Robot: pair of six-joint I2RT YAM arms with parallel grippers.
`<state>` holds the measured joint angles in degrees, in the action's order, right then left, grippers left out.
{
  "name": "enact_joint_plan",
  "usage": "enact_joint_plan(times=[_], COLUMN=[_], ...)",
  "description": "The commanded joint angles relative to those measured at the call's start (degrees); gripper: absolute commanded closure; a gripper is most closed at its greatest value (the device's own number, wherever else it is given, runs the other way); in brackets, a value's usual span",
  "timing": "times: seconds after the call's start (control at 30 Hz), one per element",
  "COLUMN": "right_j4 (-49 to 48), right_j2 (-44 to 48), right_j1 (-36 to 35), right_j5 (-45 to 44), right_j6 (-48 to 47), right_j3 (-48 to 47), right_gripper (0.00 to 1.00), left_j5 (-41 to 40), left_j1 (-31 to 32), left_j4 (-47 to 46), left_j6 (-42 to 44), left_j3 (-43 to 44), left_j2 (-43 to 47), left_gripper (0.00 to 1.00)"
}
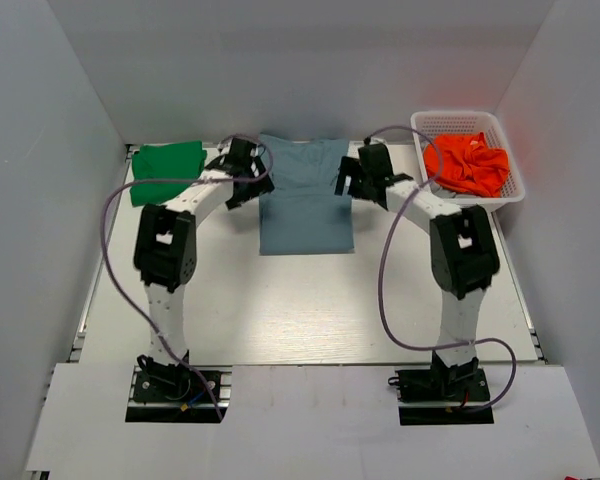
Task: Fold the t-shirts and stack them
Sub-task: Fold the folded rectangular tshirt in 1/3 of the way, then grab one side of the 2/3 rectangular tshirt with both arms
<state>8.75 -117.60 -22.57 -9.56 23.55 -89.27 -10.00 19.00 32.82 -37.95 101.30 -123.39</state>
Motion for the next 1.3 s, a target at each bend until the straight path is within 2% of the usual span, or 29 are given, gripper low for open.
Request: enact_joint_plan(times=[0.0,0.03,0.07,0.1,0.17,0.27,0.4,0.43,0.5,0.53,0.6,0.63,0.7,0.77,0.83,0.87,0.97,1.1,1.27], right_j4=[-6.36,-6.73,-7.34,-6.91,-6.56,-8.13,-12.00,-12.18,-12.18,-11.57,-11.57,-11.31,-10.95,-10.07,-10.51,-10.60,-10.60,-9.02,1.50], right_j2=[11.15,16.13,17.31,19.49,22.48,23.64,22.42,21.55,19.61,18.39,17.23,16.80,16.70,16.97,16.53,16.09,15.21,19.07,33.21], right_j1=[-0.37,-0.20,-0.54,-0.46,-0.63,-0.55,-0.37,-0.20,-0.46,-0.55,-0.63,-0.37,-0.37,-0.37,-0.55,-0.37,-0.55,-0.55,-0.72], right_j5=[4.53,6.55,7.18,9.02,11.75,14.75,15.36,15.45,16.15,17.55,18.26,19.05,18.97,18.70,18.53,18.44,20.18,20.64,20.02], right_j6=[1.67,2.20,3.07,3.17,3.96,5.19,6.42,6.33,6.24,6.24,6.68,6.51,6.77,6.68,6.25,6.42,6.07,4.67,3.87], right_j3=[13.13,18.03,20.26,23.33,27.74,32.93,36.01,35.84,34.44,34.00,33.38,33.29,33.46,33.55,33.64,33.47,32.94,34.87,41.53], right_gripper=[0.10,0.10,0.10,0.10,0.10,0.10,0.10,0.13,0.18,0.26,0.35,0.45,0.54,0.56,0.62,0.74,1.00,1.00,1.00], left_j5=[5.67,7.17,9.19,13.12,16.14,16.15,14.49,14.48,13.95,13.95,14.48,15.27,16.50,18.00,18.52,19.13,19.76,19.76,21.68], left_j1=[1.56,1.56,1.56,1.56,2.09,2.70,3.23,3.23,3.23,3.23,3.23,3.23,3.23,3.23,3.23,3.23,3.23,3.76,7.09], left_j4=[-5.20,-7.05,-8.55,-11.34,-13.12,-14.80,-14.10,-14.10,-13.49,-12.87,-11.73,-11.20,-11.89,-12.68,-13.30,-13.31,-13.31,-13.31,-8.75], left_j6=[0.60,0.60,0.60,0.60,0.60,1.13,1.13,1.13,1.13,1.13,1.13,1.13,1.65,1.66,1.66,1.66,1.66,2.18,2.18], left_j3=[-15.30,-19.25,-26.17,-29.46,-36.91,-41.95,-42.50,-42.50,-42.50,-41.63,-40.74,-40.74,-41.96,-43.37,-44.61,-44.61,-44.61,-47.76,-52.94], left_j2=[14.38,16.76,18.78,20.72,25.38,27.68,25.84,25.31,22.86,21.98,20.22,19.51,18.98,18.98,19.59,19.59,20.99,27.31,39.59], left_gripper=[0.00,0.00,0.00,0.00,0.00,0.00,0.04,0.12,0.21,0.32,0.46,0.57,0.64,0.70,0.82,1.00,1.00,1.00,1.00])
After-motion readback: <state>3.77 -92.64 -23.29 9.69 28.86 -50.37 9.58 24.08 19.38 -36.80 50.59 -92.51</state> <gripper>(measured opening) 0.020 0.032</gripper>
